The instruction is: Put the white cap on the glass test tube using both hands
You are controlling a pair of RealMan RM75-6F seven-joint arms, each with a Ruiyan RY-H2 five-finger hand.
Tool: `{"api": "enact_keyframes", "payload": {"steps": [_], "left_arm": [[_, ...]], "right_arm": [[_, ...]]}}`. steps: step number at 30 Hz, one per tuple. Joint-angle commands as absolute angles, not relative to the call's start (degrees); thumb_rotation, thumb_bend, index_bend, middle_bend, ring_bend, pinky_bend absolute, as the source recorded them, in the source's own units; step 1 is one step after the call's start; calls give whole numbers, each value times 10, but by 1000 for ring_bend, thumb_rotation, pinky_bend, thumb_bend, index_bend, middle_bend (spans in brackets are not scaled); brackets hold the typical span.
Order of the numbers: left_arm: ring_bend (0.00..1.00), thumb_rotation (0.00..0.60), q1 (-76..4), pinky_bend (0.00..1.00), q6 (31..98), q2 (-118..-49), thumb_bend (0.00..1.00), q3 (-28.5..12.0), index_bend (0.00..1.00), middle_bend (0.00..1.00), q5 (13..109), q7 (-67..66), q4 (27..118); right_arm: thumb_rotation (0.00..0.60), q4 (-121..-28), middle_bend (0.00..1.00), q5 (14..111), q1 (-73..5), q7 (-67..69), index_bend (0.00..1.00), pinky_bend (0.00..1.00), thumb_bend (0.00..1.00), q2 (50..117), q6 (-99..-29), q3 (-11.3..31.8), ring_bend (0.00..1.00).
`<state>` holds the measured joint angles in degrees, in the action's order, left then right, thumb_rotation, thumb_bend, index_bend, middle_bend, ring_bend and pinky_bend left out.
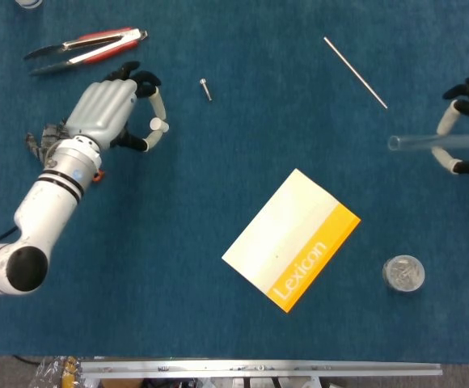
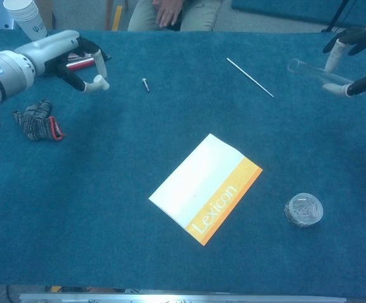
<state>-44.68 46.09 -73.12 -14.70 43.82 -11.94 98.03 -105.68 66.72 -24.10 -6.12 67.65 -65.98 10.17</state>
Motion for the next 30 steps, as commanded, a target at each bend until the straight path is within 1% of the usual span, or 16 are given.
{"api": "enact_keyframes", "payload": {"steps": [1,7,15,21,30], "left_arm": [[0,600,-450,83,459,-711,326,-150,528,200,422,-114,999],[0,600,-454,83,457,-672,326,-153,528,196,399,-102,1033],[0,600,-465,82,454,-624,326,-157,528,193,377,-92,1070],[0,600,-476,83,452,-601,326,-159,528,192,357,-86,1092],[0,600,-491,83,457,-575,326,-160,527,192,342,-79,1115]], "right_arm": [[600,-1052,320,665,-244,-40,746,253,384,691,-656,108,151],[600,-1058,320,637,-250,12,745,253,383,705,-627,119,151],[600,-1056,320,614,-263,47,746,254,383,727,-606,135,151],[600,-1054,320,610,-275,44,746,258,384,754,-607,141,152],[600,-1057,320,579,-299,-9,746,259,383,782,-607,143,151]]}}
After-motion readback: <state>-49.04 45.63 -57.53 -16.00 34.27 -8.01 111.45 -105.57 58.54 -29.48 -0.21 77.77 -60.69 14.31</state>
